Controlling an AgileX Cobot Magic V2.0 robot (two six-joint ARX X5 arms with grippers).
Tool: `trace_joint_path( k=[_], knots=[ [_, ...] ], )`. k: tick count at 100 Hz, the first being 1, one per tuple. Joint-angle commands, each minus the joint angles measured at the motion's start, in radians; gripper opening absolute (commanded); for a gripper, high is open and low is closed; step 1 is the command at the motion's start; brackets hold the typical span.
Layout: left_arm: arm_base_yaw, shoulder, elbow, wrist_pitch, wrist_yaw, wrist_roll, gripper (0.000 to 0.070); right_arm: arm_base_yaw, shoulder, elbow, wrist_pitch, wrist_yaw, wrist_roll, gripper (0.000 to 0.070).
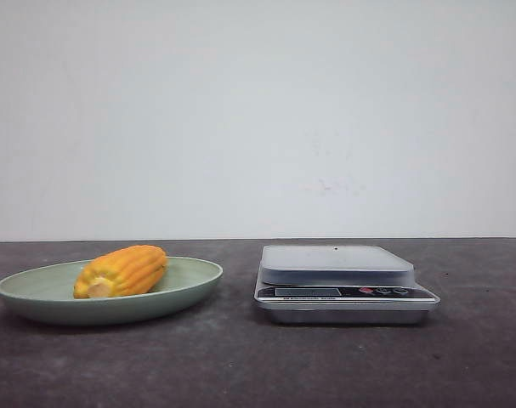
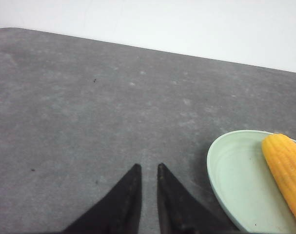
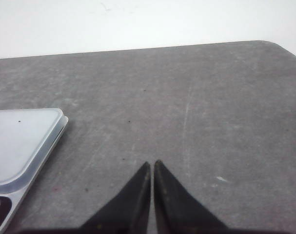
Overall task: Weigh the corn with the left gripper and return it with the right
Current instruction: 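Move the left gripper toward the yellow corn cob on the green plate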
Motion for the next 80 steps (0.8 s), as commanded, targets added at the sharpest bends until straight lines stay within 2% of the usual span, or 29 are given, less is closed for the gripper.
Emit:
trace_joint_path(
  k=[1, 10, 21, 31, 40, 47, 59, 72, 76, 79, 80],
  knots=[
    [0.001, 0.0, -0.018, -0.003, 0.001, 0.009, 0.0028, 0.002, -0.001, -0.005, 0.004, -0.004, 0.013, 0.0006],
    [0.001, 0.0, -0.018, -0.004, 0.002, 0.004, 0.0028, 0.003, -0.001, -0.005, 0.005, -0.005, 0.014, 0.0006],
    [0.001, 0.0, -0.017, -0.004, 0.002, -0.047, 0.0028, 0.003, -0.001, -0.005, 0.004, -0.005, 0.019, 0.0006],
    [0.001, 0.0, -0.017, 0.024, 0.001, -0.049, 0.0026, 0.003, -0.001, -0.003, 0.005, -0.005, 0.07, 0.0003],
    [0.001, 0.0, 0.005, 0.063, 0.003, -0.099, 0.001, 0.004, 0.016, 0.031, -0.013, -0.005, 0.11, 0.0001],
    [0.0, 0.02, 0.055, 0.061, 0.003, -0.124, 0.001, 0.004, 0.05, 0.097, -0.025, 0.012, 0.14, 0.0],
    [0.0, 0.129, 0.198, 0.008, 0.007, -0.166, 0.001, 0.004, 0.166, 0.251, -0.042, 0.018, 0.132, 0.0],
    [0.0, 0.307, 0.377, -0.014, 0.062, -0.182, 0.001, 0.004, 0.32, 0.422, -0.072, -0.002, 0.128, 0.0001],
    [0.0, 0.362, 0.434, -0.029, 0.089, -0.183, 0.0026, 0.004, 0.359, 0.465, -0.073, -0.019, 0.134, 0.0023],
    [0.0, 0.401, 0.478, -0.042, 0.117, -0.183, 0.0077, 0.004, 0.38, 0.491, -0.078, -0.03, 0.139, 0.0074],
    [0.0, 0.414, 0.492, -0.046, 0.127, -0.182, 0.0103, 0.004, 0.392, 0.506, -0.081, -0.037, 0.142, 0.0119]
  ],
)
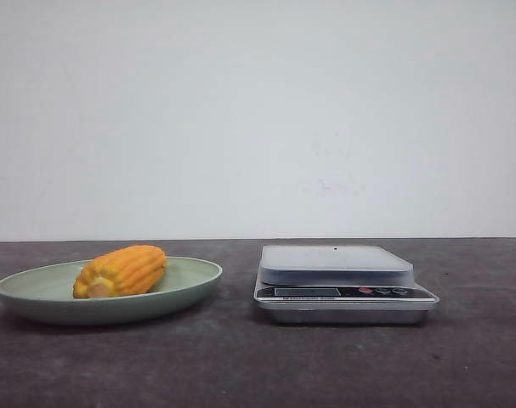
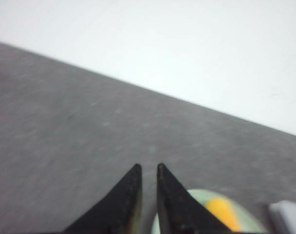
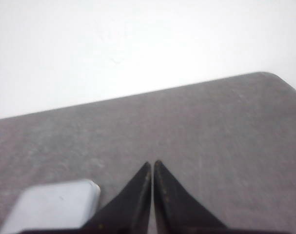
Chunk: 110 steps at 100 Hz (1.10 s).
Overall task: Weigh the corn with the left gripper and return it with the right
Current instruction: 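Move the left gripper toward the yellow corn cob on the green plate, then lower the left gripper and close it around the corn cob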
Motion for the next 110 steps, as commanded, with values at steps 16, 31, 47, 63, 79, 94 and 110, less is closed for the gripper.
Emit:
trace_joint_path(
  k=[16, 31, 47, 63, 79, 94, 110],
  knots=[
    [-0.019, 0.271, 0.27, -0.121, 0.138, -0.01, 0.0362, 0.005, 0.148, 0.175, -0.061, -0.126, 0.033, 0.0415],
    [-0.127, 0.467, 0.398, -0.137, 0.143, -0.003, 0.035, 0.026, 0.211, 0.256, -0.133, -0.175, 0.024, 0.0415],
    [-0.307, 0.692, 0.485, -0.137, 0.026, 0.04, 0.0354, 0.039, 0.264, 0.32, -0.193, -0.222, 0.01, 0.0432],
    [-0.425, 0.919, 0.508, -0.129, -0.075, 0.074, 0.0357, 0.045, 0.299, 0.365, -0.242, -0.245, -0.007, 0.0432],
    [-0.47, 1.104, 0.508, -0.124, -0.092, 0.055, 0.036, 0.047, 0.3, 0.37, -0.269, -0.244, -0.028, 0.0432],
    [-0.481, 1.214, 0.508, -0.105, -0.093, 0.04, 0.0367, 0.047, 0.299, 0.37, -0.285, -0.243, -0.041, 0.0432],
    [-0.491, 1.263, 0.508, -0.102, -0.094, 0.037, 0.0362, 0.047, 0.299, 0.37, -0.29, -0.237, -0.045, 0.0431]
  ],
)
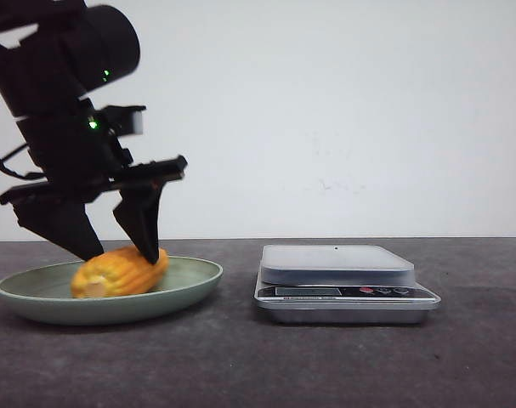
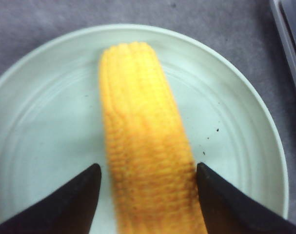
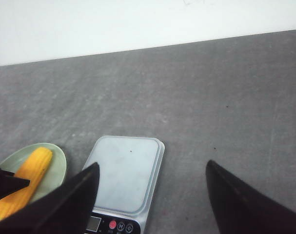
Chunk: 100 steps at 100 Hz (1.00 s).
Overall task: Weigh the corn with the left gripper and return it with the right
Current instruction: 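Lower the left gripper and close it around the corn cob, then lift the corn cob with the left gripper and carry it over the scale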
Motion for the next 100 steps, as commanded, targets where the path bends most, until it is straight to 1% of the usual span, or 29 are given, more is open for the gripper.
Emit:
trace_joint_path(
  k=[1, 4, 6, 9, 14, 15, 19, 40, 50, 56, 65, 80, 90, 100],
  knots=[
    [-0.01, 0.024, 0.011, 0.002, -0.004, -0.004, 0.0358, 0.003, 0.003, 0.019, 0.009, 0.004, -0.014, 0.0431],
    [-0.011, 0.026, 0.011, 0.002, -0.004, -0.006, 0.0332, 0.003, 0.003, 0.019, 0.01, 0.004, -0.014, 0.0431],
    [-0.011, 0.026, 0.011, 0.002, -0.004, -0.009, 0.0295, 0.003, 0.003, 0.019, 0.01, 0.004, -0.014, 0.0431],
    [-0.011, 0.026, 0.011, 0.002, -0.004, -0.011, 0.0206, 0.003, 0.003, 0.019, 0.01, 0.004, -0.014, 0.0431],
    [-0.012, 0.026, 0.011, 0.003, -0.003, -0.011, 0.0022, 0.003, 0.003, 0.019, 0.01, 0.004, -0.014, 0.0431],
    [-0.013, 0.026, 0.011, 0.003, -0.003, -0.011, 0.0, 0.003, 0.003, 0.019, 0.01, 0.004, -0.014, 0.0431],
    [-0.015, 0.024, 0.011, 0.003, -0.003, -0.011, 0.0011, 0.003, 0.003, 0.019, 0.01, 0.005, -0.014, 0.0431],
    [-0.038, -0.072, 0.044, -0.019, 0.002, -0.024, 0.001, 0.003, 0.003, 0.019, 0.006, 0.004, -0.014, 0.043],
    [-0.077, -0.108, 0.134, -0.053, 0.065, -0.06, 0.001, 0.003, 0.003, 0.019, 0.006, 0.004, -0.014, 0.043],
    [-0.114, -0.103, 0.214, -0.082, 0.074, -0.063, 0.001, 0.003, 0.003, 0.019, 0.006, 0.004, -0.014, 0.043],
    [-0.177, -0.062, 0.335, -0.106, 0.068, -0.066, 0.001, 0.003, 0.003, 0.019, 0.007, 0.003, -0.014, 0.043],
    [-0.25, 0.068, 0.51, -0.108, 0.052, -0.114, 0.001, 0.003, 0.003, 0.019, 0.005, 0.002, -0.014, 0.043],
    [-0.285, 0.166, 0.589, -0.109, 0.014, -0.135, 0.001, 0.003, 0.003, 0.019, 0.001, 0.0, -0.014, 0.043],
    [-0.303, 0.256, 0.635, -0.108, 0.003, -0.164, 0.001, 0.003, 0.003, 0.019, -0.008, 0.0, -0.014, 0.043]
  ],
)
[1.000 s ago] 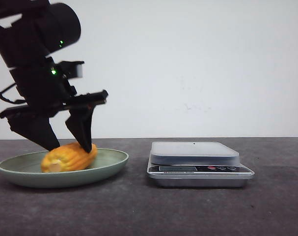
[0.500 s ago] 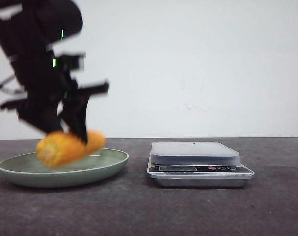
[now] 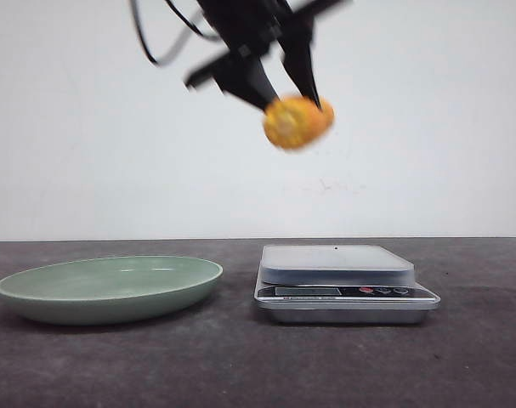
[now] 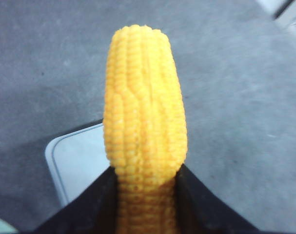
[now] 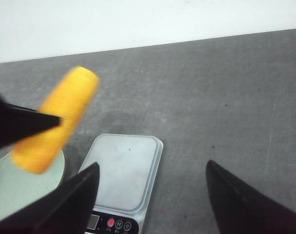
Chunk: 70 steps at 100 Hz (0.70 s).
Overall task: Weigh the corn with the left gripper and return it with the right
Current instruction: 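Lift the corn cob with the left gripper and carry it over the scale, then lower the corn onto the scale, open the left gripper and withdraw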
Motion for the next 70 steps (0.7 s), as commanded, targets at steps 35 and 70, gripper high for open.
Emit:
trace_joint_path(
  k=[35, 70],
  knots=[
    [-0.032, 0.218, 0.069, -0.021, -0.034, -0.08, 0.001, 0.003, 0.003, 0.019, -0.014, 0.004, 0.0, 0.0431],
    [-0.041, 0.232, 0.073, -0.019, -0.021, -0.043, 0.0483, 0.003, 0.003, 0.019, -0.018, 0.004, 0.0, 0.0489]
  ],
)
